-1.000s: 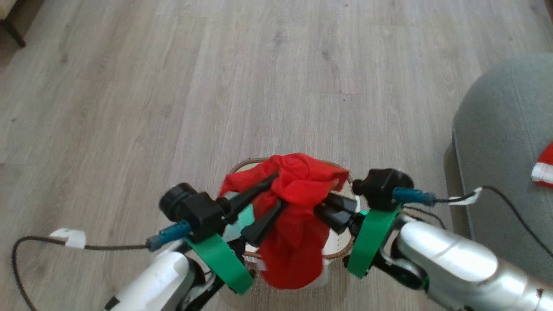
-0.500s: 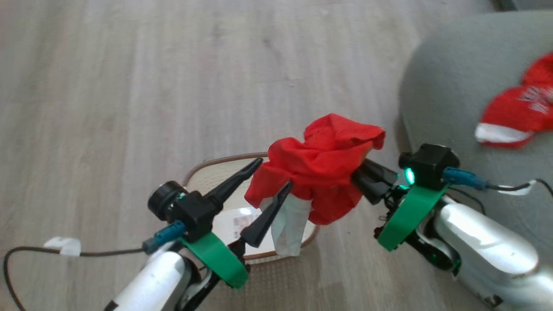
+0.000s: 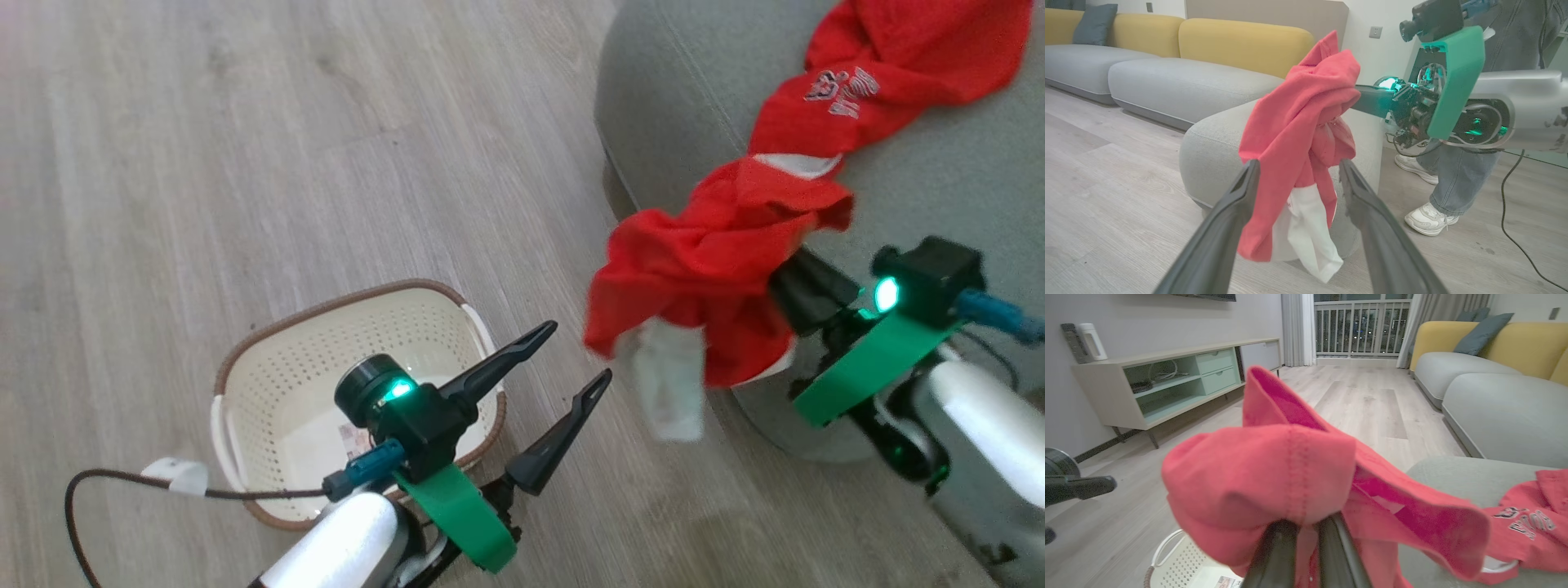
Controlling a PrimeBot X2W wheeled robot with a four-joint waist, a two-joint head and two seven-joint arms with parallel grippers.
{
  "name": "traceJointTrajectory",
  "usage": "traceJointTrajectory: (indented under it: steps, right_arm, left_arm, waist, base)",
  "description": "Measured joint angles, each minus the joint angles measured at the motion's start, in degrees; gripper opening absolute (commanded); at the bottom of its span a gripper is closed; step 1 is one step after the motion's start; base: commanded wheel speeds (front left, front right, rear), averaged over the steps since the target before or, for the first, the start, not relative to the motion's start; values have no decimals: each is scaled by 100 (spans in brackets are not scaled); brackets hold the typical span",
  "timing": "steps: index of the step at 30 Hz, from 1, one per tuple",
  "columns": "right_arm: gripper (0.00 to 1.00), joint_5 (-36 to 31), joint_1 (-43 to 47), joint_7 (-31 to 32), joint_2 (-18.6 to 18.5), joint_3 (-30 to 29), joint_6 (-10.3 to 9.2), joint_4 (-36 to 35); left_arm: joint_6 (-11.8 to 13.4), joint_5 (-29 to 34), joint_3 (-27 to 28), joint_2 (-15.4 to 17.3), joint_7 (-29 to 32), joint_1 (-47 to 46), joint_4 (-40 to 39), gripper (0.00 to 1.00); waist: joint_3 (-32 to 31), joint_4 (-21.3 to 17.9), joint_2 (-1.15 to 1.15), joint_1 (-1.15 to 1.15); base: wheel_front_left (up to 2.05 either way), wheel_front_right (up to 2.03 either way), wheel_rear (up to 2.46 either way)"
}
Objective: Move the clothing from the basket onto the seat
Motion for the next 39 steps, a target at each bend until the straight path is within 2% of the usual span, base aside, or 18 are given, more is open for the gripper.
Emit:
traceJointTrajectory:
  steps: [4, 10, 14, 18, 21, 24, 25, 26, 30, 35, 37, 38, 39]
  right_arm:
    - [0, -71, 34, 0, 3, -483, 0, 13]
    - [0, -386, -241, 0, 163, -1504, 0, 408]
    - [0, -738, -1100, 0, 416, -2240, 1, 704]
    - [0, -1094, -2217, -1, 447, -3014, 1, 1151]
    - [0, -1328, -3047, -1, 327, -3760, 1, 1610]
    - [0, -1592, -3824, -2, 47, -4560, 1, 2047]
    - [0, -1764, -4092, -9, -86, -4770, 1, 2250]
    - [0, -2159, -4592, -10, -248, -5216, 1, 2670]
    - [0, -2940, -5150, -10, -369, -5838, 1, 3438]
    - [0, -3565, -5142, -10, -120, -6822, 1, 4268]
    - [0, -3815, -4995, -10, 137, -7168, 1, 4340]
    - [0, -3815, -4995, -10, 137, -7168, 1, 4340]
    - [0, -3998, -4820, -10, 485, -7343, 1, 4396]
  left_arm:
    - [0, 42, -13, 4, 0, -24, 1, 100]
    - [0, 100, -16, 15, 0, -341, 2, 100]
    - [0, 100, 22, 69, 0, -647, 8, 100]
    - [0, 137, 138, 157, 0, -757, 38, 100]
    - [1, 190, 141, 220, 0, -843, 44, 100]
    - [0, 263, 118, 266, 0, -1004, 45, 100]
    - [0, 307, 42, 323, -1, -1077, 51, 100]
    - [0, 353, -133, 467, -1, -1207, 68, 100]
    - [0, 364, -212, 589, -4, -1377, 29, 100]
    - [0, 403, -208, 764, -25, -1480, 26, 100]
    - [0, 414, -210, 824, -25, -1479, 35, 100]
    - [0, 414, -210, 824, -25, -1479, 35, 100]
    - [0, 435, -191, 901, -25, -1475, 70, 100]
  waist:
    - [179, -108, 0, 0]
    - [615, -17, 0, 0]
    - [1059, 121, 0, 1]
    - [1539, 313, 0, 2]
    - [1877, 493, -1, 2]
    - [2191, 697, -1, 1]
    - [2302, 763, -1, 1]
    - [2517, 873, -1, 1]
    - [2956, 1050, -1, 0]
    - [3537, 1111, -1, 1]
    - [3741, 1087, -1, 2]
    - [3741, 1087, -1, 2]
    - [3887, 1021, -1, 2]
  base:
    - [0, 0, 0]
    - [0, 0, 0]
    - [0, 0, 0]
    - [0, 0, 0]
    - [0, 0, 0]
    - [0, 0, 0]
    - [0, 0, 0]
    - [0, 0, 0]
    - [0, 0, 0]
    - [0, 0, 0]
    - [0, 0, 0]
    - [0, 0, 0]
    - [0, 0, 0]
